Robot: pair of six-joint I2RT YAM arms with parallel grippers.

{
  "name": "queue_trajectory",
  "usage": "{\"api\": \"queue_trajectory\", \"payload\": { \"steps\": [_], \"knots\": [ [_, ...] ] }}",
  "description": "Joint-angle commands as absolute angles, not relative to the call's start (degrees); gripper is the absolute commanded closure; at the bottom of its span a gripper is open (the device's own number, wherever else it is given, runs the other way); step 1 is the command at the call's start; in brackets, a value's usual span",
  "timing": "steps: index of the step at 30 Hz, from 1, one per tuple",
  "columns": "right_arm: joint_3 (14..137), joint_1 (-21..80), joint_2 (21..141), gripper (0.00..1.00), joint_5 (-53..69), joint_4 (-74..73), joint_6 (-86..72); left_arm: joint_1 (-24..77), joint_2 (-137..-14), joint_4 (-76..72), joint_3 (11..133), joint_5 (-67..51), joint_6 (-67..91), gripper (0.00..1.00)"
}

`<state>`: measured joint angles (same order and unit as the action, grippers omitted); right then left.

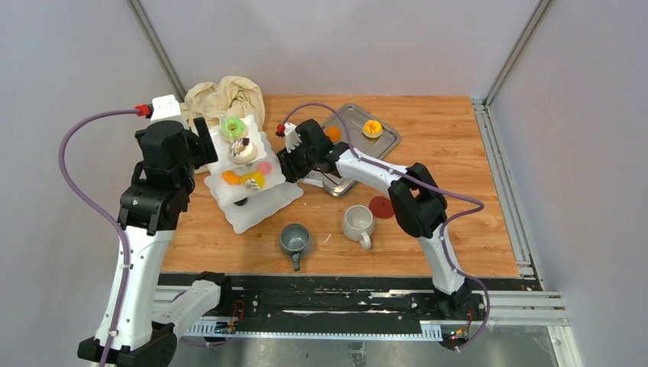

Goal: Serve the afternoon tea

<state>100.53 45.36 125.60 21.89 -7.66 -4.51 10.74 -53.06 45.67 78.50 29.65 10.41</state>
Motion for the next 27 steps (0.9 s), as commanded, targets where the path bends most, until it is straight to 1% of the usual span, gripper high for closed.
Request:
{"api": "queue_trajectory", "payload": {
  "steps": [1,3,6,11,21,24,27],
  "knots": [
    [105.51,47.16,127.82,0.75,25.08,-7.33,-2.77,11.16,-52.56,45.35,80.43,30.72,9.66,0.13],
    [106.78,47.30,128.87,0.70,25.41,-8.49,-2.72,11.16,-52.49,45.35,80.27,30.60,9.65,0.13],
    [106.76,47.43,129.37,0.61,25.49,-8.84,-2.81,11.16,-52.40,45.35,80.15,30.61,9.58,0.13],
    [105.82,47.37,129.29,0.55,24.93,-8.61,-2.99,11.16,-52.38,45.20,79.97,30.45,9.66,0.13],
    [102.93,47.33,127.55,0.51,23.91,-7.56,-2.92,11.16,-52.38,45.27,79.93,30.36,9.80,0.13],
    [102.02,47.25,126.96,0.51,23.91,-7.10,-3.00,11.16,-52.43,45.26,80.02,30.30,9.84,0.13],
    [98.82,47.15,124.68,0.54,22.78,-5.29,-3.14,11.16,-52.56,45.27,80.17,30.09,9.93,0.13]
  ]
}}
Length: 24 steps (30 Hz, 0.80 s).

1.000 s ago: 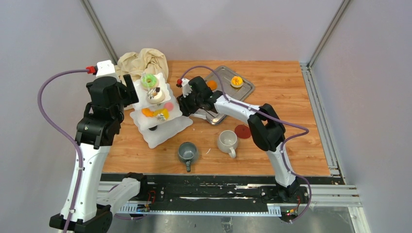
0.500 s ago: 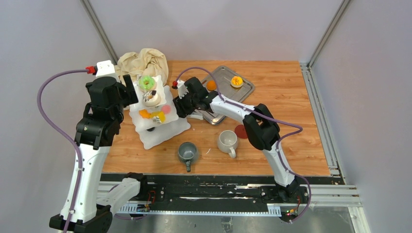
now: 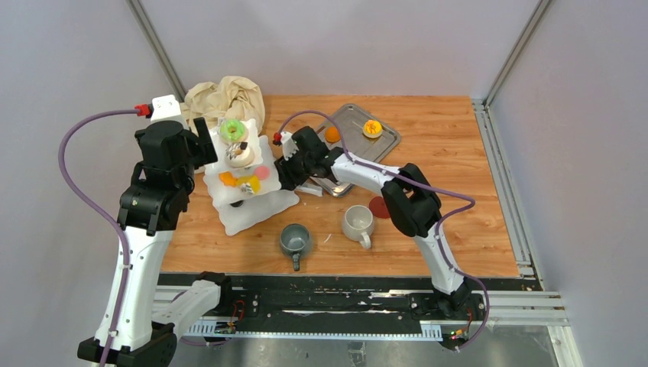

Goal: Serve the afternoon tea

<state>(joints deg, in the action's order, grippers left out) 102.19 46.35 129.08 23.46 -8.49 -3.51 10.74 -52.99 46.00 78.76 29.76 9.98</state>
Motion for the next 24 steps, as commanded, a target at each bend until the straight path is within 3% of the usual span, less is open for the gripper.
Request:
{"api": "queue_trajectory", "payload": {
  "steps": [1,12,17,24],
  "knots": [
    [97.17,46.97,123.64,0.55,22.46,-4.41,-3.27,11.16,-52.56,45.26,80.25,30.02,10.05,0.13],
    [84.15,45.81,110.97,0.58,17.47,-1.32,-4.13,11.16,-52.21,45.22,80.35,29.90,10.11,0.13],
    [81.55,40.27,106.51,0.65,15.28,-5.61,-6.69,11.16,-52.16,44.46,79.86,29.14,10.91,0.13],
    [77.52,33.24,99.81,0.64,2.14,-8.58,-5.80,11.16,-52.38,43.92,79.48,27.91,11.46,0.14]
  ]
}}
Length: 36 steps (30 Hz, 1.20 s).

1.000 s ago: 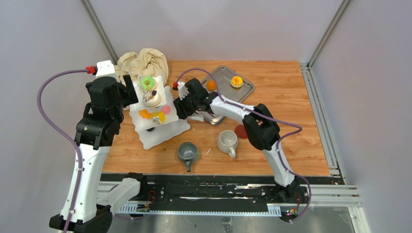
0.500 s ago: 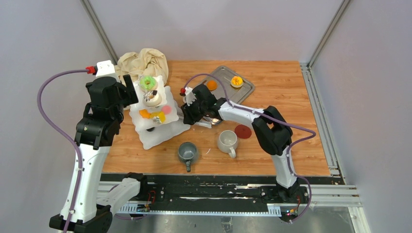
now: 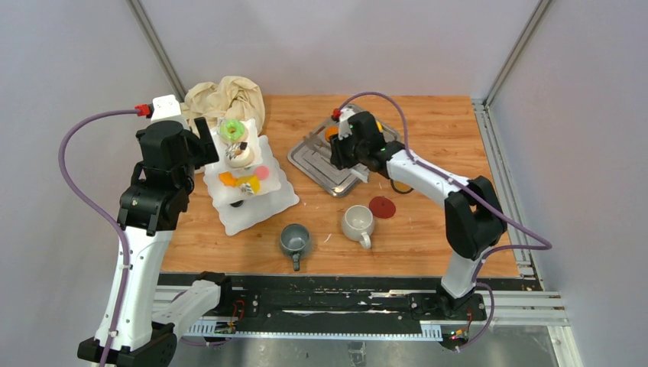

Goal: Serve the afternoon tea

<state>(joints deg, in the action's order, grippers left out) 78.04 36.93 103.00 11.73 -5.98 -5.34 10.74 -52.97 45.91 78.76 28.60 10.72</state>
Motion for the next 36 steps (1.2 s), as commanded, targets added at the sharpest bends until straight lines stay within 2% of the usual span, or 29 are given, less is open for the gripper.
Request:
{"api": "queue_trajectory", "payload": {
  "steps": [1,12,24,26,29,31,36],
  "knots": [
    [78.45,32.15,100.02,0.64,0.95,-10.20,-5.88,11.16,-52.34,43.89,79.42,27.63,11.47,0.14],
    [91.27,28.75,109.56,0.57,-3.14,-18.03,-2.64,11.16,-52.03,43.68,78.89,27.72,11.10,0.14],
    [96.31,28.26,118.34,0.56,-0.83,-18.29,-3.62,11.16,-52.29,43.95,79.22,27.97,10.59,0.14],
    [96.33,28.30,118.76,0.59,-0.96,-18.47,-3.73,11.16,-52.21,44.02,79.27,27.91,10.59,0.14],
    [94.84,28.21,116.86,0.74,-1.46,-18.31,-4.63,11.16,-52.12,44.18,79.33,28.11,10.63,0.14],
    [93.28,28.13,115.08,0.80,-1.30,-17.54,-5.25,11.16,-52.16,44.14,79.25,28.00,10.79,0.14],
    [88.48,27.33,108.44,0.86,0.51,-15.94,-7.31,11.16,-52.21,43.82,79.12,26.45,11.07,0.14]
  ]
}}
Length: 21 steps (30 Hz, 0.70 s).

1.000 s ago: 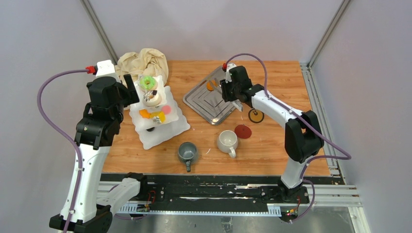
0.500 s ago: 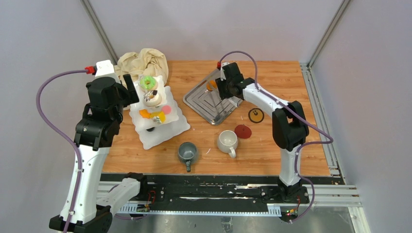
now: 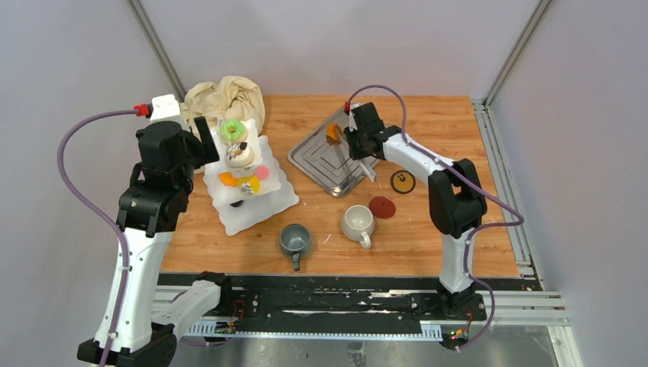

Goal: Serve the afternoon tea

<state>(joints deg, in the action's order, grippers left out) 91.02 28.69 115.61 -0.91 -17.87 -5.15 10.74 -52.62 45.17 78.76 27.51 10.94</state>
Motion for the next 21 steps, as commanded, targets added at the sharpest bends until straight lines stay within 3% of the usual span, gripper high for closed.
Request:
{"api": "queue_trajectory", "payload": {
  "steps": [1,3,12,21],
  "knots": [
    [87.16,26.95,107.10,0.87,1.32,-15.79,-7.87,11.16,-52.28,43.73,79.21,26.23,11.27,0.13],
    [84.68,25.86,104.20,0.88,3.81,-15.52,-10.01,11.16,-52.74,43.56,79.63,25.14,11.74,0.13],
    [68.96,15.77,94.79,0.89,36.30,0.33,-31.64,15.25,-60.56,43.86,87.62,4.30,14.28,0.16],
    [57.68,12.45,91.93,0.89,49.35,26.57,-49.80,21.09,-66.56,44.30,91.24,-5.41,16.84,0.14]
  ]
}}
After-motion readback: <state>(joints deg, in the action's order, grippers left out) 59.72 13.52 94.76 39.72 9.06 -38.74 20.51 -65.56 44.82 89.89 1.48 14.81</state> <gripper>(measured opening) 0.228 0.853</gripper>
